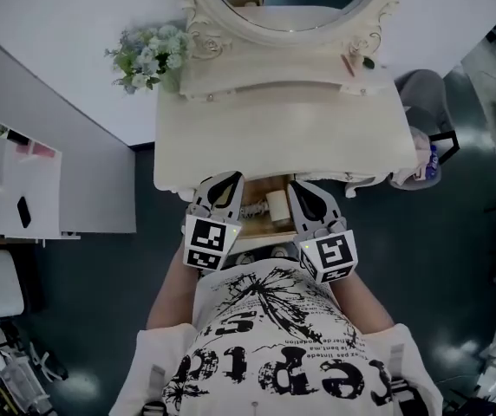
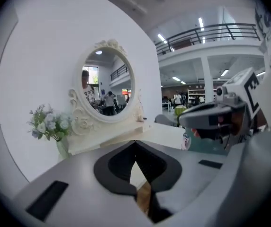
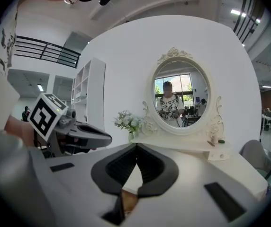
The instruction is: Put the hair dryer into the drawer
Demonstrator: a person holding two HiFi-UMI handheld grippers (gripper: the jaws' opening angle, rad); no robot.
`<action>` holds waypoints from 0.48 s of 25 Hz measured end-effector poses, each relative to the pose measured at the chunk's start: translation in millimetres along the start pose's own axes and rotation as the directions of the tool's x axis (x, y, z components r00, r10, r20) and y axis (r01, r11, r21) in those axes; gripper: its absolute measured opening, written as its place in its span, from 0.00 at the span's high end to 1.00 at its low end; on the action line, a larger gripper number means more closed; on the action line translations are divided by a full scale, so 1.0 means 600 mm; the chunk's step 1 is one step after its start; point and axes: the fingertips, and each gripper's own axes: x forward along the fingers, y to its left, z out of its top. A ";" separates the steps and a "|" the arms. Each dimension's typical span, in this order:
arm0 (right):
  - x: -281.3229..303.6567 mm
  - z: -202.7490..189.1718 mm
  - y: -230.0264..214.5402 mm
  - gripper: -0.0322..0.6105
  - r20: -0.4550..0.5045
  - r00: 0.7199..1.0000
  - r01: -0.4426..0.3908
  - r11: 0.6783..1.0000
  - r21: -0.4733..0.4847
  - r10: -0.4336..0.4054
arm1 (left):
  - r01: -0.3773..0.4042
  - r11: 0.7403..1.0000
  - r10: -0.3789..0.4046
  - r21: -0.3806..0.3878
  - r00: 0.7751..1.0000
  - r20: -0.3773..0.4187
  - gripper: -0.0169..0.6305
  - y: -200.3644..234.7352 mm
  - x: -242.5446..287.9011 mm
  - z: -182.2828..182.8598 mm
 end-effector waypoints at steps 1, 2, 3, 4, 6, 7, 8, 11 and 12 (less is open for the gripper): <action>0.004 0.004 0.004 0.92 0.005 1.000 -0.007 1.000 -0.007 0.007 | -0.022 1.000 0.022 -0.009 0.999 0.033 0.94 0.008 -0.014 0.015; 0.008 0.009 0.008 0.92 0.009 1.000 -0.013 1.000 -0.013 0.013 | -0.046 0.999 0.047 -0.015 0.997 0.062 0.94 0.017 -0.028 0.028; 0.012 0.014 0.011 0.92 0.012 1.000 -0.018 1.000 -0.019 0.019 | -0.071 0.997 0.073 -0.023 0.993 0.088 0.94 0.028 -0.041 0.038; 0.016 0.018 0.015 0.92 0.013 1.000 -0.023 0.999 -0.024 0.024 | -0.094 0.995 0.097 -0.033 0.989 0.110 0.94 0.039 -0.054 0.046; 0.023 0.024 0.023 0.92 0.016 0.999 -0.033 0.999 -0.031 0.034 | -0.135 0.989 0.143 -0.064 0.979 0.146 0.94 0.060 -0.082 0.054; 0.025 0.027 0.027 0.92 0.018 0.999 -0.038 0.999 -0.033 0.039 | -0.153 0.985 0.164 -0.080 0.973 0.159 0.94 0.070 -0.094 0.057; 0.028 0.030 0.030 0.92 0.021 0.999 -0.042 0.998 -0.036 0.043 | -0.168 0.981 0.183 -0.094 0.968 0.171 0.94 0.078 -0.105 0.060; 0.035 0.044 0.034 0.92 0.037 0.998 -0.046 0.998 -0.048 0.048 | -0.200 0.972 0.221 -0.122 0.956 0.195 0.94 0.095 -0.125 0.069; 0.037 0.048 0.034 0.92 0.043 0.998 -0.044 0.998 -0.051 0.046 | -0.205 0.970 0.228 -0.127 0.953 0.201 0.94 0.099 -0.128 0.071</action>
